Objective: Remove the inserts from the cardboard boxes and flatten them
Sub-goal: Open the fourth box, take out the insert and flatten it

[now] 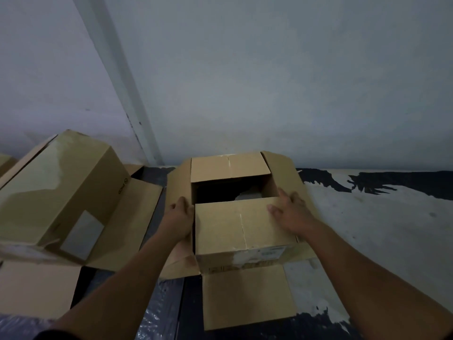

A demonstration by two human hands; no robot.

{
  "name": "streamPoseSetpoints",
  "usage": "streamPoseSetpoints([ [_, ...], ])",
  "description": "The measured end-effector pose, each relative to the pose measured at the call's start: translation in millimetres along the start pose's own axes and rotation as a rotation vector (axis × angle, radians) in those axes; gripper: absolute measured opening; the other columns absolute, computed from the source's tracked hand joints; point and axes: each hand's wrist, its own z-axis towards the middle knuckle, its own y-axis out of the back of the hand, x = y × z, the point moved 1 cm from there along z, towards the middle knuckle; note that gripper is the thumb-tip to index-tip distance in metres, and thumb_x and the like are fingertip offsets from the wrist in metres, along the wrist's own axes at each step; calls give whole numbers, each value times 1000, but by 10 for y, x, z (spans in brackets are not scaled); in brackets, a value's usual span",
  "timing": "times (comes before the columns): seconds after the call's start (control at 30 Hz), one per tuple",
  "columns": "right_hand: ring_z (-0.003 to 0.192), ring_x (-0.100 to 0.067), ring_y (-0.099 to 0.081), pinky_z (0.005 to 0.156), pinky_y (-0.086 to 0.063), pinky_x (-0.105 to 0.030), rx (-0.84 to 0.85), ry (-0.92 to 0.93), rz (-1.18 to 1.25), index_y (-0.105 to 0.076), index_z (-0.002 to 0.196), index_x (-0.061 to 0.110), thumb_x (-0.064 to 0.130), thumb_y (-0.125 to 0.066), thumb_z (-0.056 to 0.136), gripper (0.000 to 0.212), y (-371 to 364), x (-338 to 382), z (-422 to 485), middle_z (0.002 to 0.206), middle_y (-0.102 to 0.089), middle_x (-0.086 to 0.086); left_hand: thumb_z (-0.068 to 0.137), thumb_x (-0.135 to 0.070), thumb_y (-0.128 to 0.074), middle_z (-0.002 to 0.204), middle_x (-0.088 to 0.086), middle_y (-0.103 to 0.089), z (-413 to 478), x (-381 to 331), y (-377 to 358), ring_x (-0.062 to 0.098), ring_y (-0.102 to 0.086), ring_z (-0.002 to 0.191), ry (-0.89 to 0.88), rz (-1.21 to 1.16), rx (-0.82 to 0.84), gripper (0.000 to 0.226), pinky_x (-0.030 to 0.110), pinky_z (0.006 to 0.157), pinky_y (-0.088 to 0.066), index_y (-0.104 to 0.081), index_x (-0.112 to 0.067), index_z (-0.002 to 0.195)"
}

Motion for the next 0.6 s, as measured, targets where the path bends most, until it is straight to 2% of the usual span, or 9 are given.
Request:
streamPoseSetpoints([
  [0.07,143,-44,2,113,-9,-61,10,56,-121,-2,149,41,50,-32,96,62,22,52,-3,160,10,-4,100,-39,-31,139,20,-42,78,13,25,40,-42,124,-21,15,-31,45,45,99,-39,-29,-16,139],
  [0.13,144,-40,8,111,1,-64,-34,145,-281,-14,148,40,49,-34,92,60,66,175,-12,161,11,0,98,-43,-31,143,16,-41,224,22,114,37,-39,129,-20,10,-58,51,46,103,-37,-32,-19,143],
  [0.2,146,-34,9,108,12,-63,-91,269,-406,-27,145,35,59,-37,88,63,90,347,-20,161,4,-1,93,-50,-31,142,14,-45,370,-20,239,34,-44,126,-18,22,-79,56,42,100,-39,-42,-19,139],
  [0.27,147,-31,4,107,15,-63,-70,368,-428,-29,144,34,71,-40,83,72,89,519,-27,160,-11,1,91,-50,-39,140,12,-45,454,-136,350,34,-46,124,-51,65,-103,57,42,100,-40,-43,-17,137],
  [0.33,146,-29,-11,110,10,-60,-15,416,-415,-27,146,33,72,-45,81,78,88,660,-39,155,-27,0,92,-47,-47,143,14,-39,514,-286,379,37,-42,127,-123,179,-103,58,47,103,-39,-36,-18,141],
  [0.43,134,-29,-31,116,-8,-51,0,425,-330,-29,144,33,64,-57,80,77,125,767,-78,143,-38,-5,89,-49,-54,157,7,-16,609,-500,317,39,-24,139,-183,367,-50,69,57,110,-26,-22,-30,148],
  [0.5,128,-28,-34,112,-21,-46,-15,407,-279,-30,142,34,60,-61,79,76,187,781,-139,137,-39,-4,88,-48,-56,160,4,-7,708,-628,294,38,-13,143,-203,426,1,74,59,113,-17,-15,-34,149],
  [0.6,121,-25,-35,103,-27,-42,-45,411,-294,-36,135,33,54,-63,81,65,304,798,-302,128,-40,-2,87,-45,-59,161,3,-5,864,-731,334,38,-11,144,-196,440,46,78,59,114,-14,-13,-35,150],
])
